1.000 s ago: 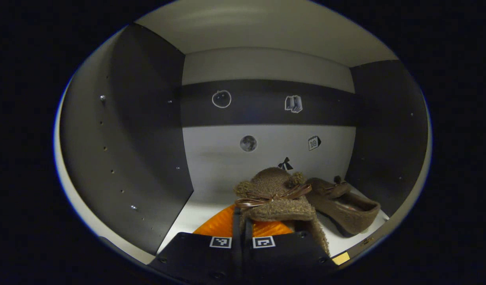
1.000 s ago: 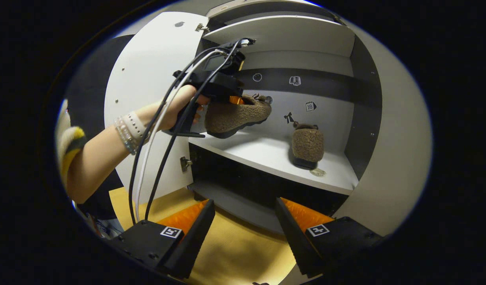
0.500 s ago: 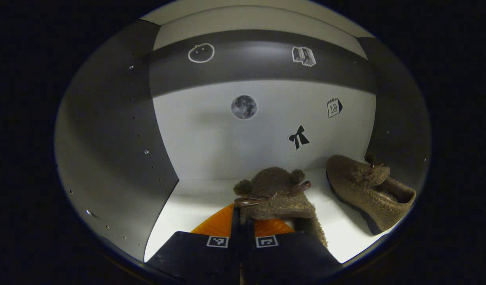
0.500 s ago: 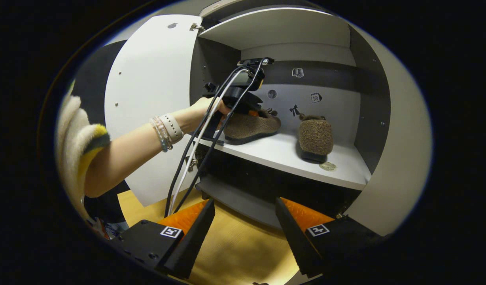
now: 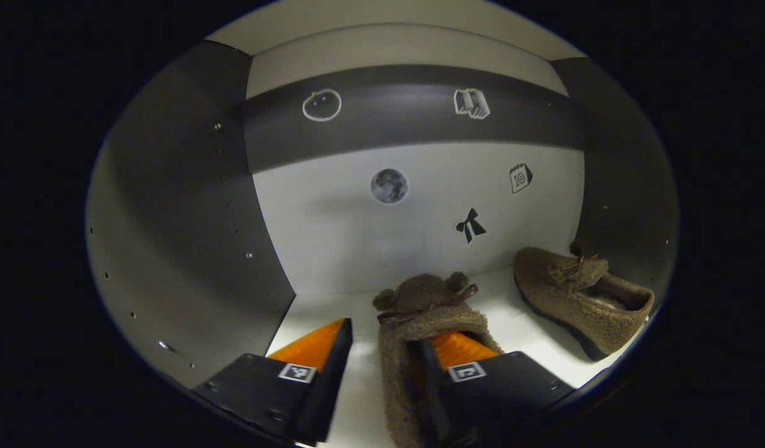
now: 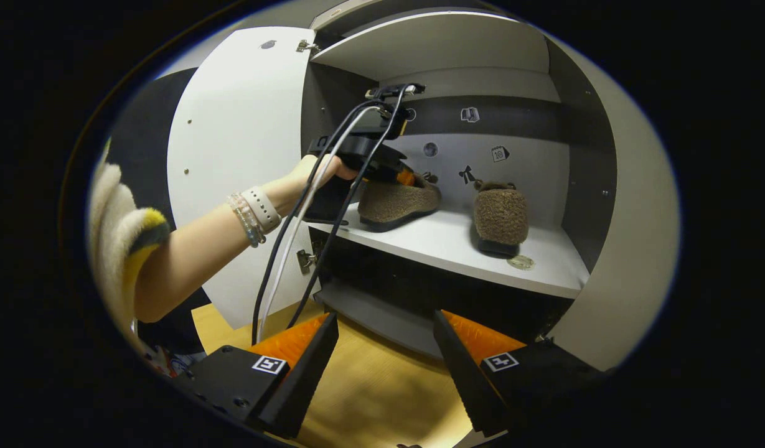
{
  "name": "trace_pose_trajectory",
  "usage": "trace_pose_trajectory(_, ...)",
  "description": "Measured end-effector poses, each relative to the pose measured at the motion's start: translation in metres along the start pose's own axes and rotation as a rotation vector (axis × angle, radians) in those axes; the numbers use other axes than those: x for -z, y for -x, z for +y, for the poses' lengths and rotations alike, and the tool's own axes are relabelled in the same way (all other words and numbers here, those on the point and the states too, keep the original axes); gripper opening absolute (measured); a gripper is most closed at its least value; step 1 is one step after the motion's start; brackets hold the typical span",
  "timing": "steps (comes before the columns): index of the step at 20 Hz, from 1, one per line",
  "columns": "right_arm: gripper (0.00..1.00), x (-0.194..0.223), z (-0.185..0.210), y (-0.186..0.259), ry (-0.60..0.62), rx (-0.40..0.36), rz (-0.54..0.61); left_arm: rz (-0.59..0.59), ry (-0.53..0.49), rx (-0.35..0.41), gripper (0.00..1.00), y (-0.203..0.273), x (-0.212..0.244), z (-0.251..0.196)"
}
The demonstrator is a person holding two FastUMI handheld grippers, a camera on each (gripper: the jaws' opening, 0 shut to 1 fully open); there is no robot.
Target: Grab one shoe with the right hand and put it into the shoe cabinet, grab the other shoe with the left hand and put it into the shoe cabinet; then close the right door with the right hand and the left door with the left hand.
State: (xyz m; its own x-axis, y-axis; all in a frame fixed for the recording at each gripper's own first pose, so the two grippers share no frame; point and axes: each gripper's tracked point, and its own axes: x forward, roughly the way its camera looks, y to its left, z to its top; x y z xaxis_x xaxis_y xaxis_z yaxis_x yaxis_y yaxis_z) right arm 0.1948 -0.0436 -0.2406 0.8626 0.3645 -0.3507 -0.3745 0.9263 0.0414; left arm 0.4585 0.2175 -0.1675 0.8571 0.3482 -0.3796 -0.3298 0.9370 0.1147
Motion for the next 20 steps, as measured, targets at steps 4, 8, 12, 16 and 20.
trace_pose_trajectory(4, 0.98, -0.008, 0.005, 0.006, -0.006, 0.013, -0.024, -0.031, -0.060, -0.002, 0.96, 0.027, -0.005, 0.005)
trace_pose_trajectory(8, 0.99, -0.014, 0.018, 0.022, 0.009, 0.040, -0.044, -0.117, -0.011, 0.050, 0.96, 0.074, -0.024, -0.001)
trace_pose_trajectory(12, 0.99, -0.036, 0.035, 0.057, 0.023, 0.112, -0.111, -0.225, 0.016, 0.157, 0.96, 0.162, -0.043, -0.021)
trace_pose_trajectory(16, 0.98, -0.076, 0.048, 0.111, 0.035, 0.225, -0.231, -0.315, 0.021, 0.254, 1.00, 0.275, -0.038, -0.036)
trace_pose_trajectory(20, 0.98, -0.106, 0.055, 0.177, -0.027, 0.310, -0.331, -0.347, 0.065, 0.350, 0.96, 0.378, -0.012, -0.039)
